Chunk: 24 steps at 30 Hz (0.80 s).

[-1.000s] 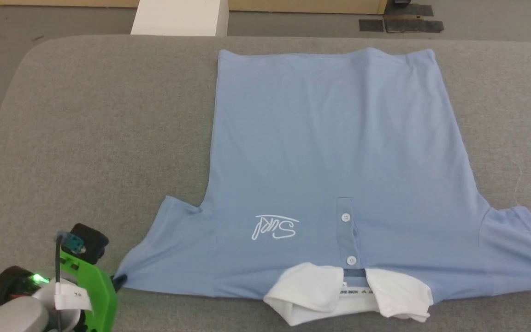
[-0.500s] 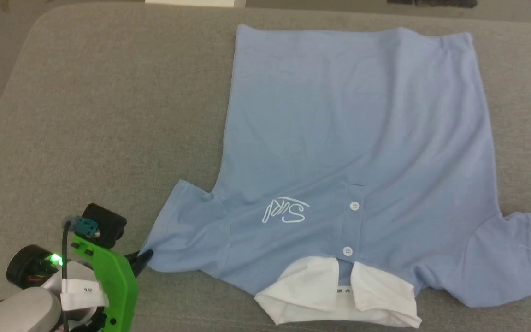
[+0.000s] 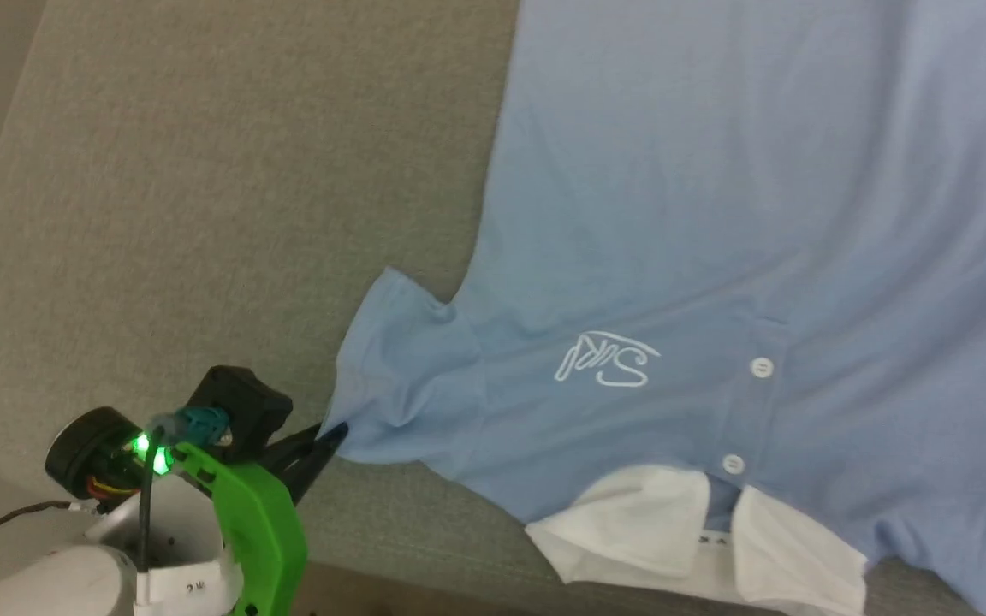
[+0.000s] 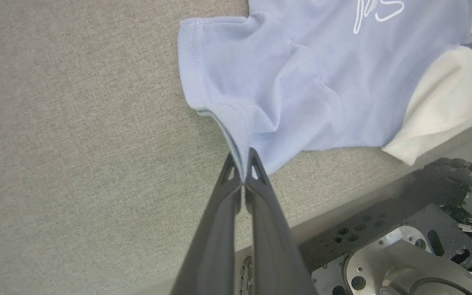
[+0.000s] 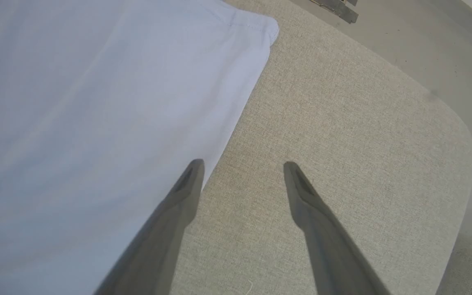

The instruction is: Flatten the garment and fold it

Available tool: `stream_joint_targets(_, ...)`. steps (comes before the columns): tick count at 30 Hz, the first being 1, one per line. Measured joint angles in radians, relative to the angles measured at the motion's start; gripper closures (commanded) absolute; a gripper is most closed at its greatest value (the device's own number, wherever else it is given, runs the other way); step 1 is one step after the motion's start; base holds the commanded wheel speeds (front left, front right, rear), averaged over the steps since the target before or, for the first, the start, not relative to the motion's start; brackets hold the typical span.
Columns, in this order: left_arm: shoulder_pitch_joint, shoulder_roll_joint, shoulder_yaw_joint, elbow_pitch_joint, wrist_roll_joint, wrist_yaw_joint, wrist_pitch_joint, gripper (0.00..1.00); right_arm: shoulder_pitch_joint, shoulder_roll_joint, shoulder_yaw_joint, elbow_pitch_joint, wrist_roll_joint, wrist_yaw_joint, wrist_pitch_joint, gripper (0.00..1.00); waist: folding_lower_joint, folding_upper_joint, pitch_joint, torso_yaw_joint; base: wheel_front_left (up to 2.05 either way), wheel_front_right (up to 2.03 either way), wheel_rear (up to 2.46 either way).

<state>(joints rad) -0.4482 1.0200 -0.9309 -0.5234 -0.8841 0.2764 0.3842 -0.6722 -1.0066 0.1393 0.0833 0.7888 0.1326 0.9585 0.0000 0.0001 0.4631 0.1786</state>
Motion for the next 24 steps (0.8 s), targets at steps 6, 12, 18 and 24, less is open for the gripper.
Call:
stream_joint_targets(6,-0.023,-0.034,-0.003,-0.052,0.046,0.015,-0.017,1.0,-0.196,0.015,-0.018,0.092,-0.076,0.0,0.111,0.0,0.0001,0.0,0.095,0.07,0.0,0.0,0.0)
stream_joint_targets(12,-0.036,-0.084,-0.006,-0.058,0.067,0.021,-0.053,1.0,-0.375,0.015,-0.007,0.199,-0.195,0.0,0.181,0.0,0.0001,0.0,0.21,0.155,0.0,0.0,0.0)
stream_joint_targets(18,-0.036,-0.115,-0.012,-0.039,0.088,0.021,-0.072,1.0,-0.395,-0.002,-0.003,0.241,-0.244,-0.001,0.186,0.0,0.0001,-0.0001,0.266,0.212,0.0,0.0,0.0)
stream_joint_targets(24,-0.036,-0.13,-0.018,-0.027,0.091,0.024,-0.078,1.0,-0.392,-0.037,-0.006,0.219,-0.233,-0.001,0.181,1.0,0.0,0.0,0.296,0.238,0.0,0.0,0.0)
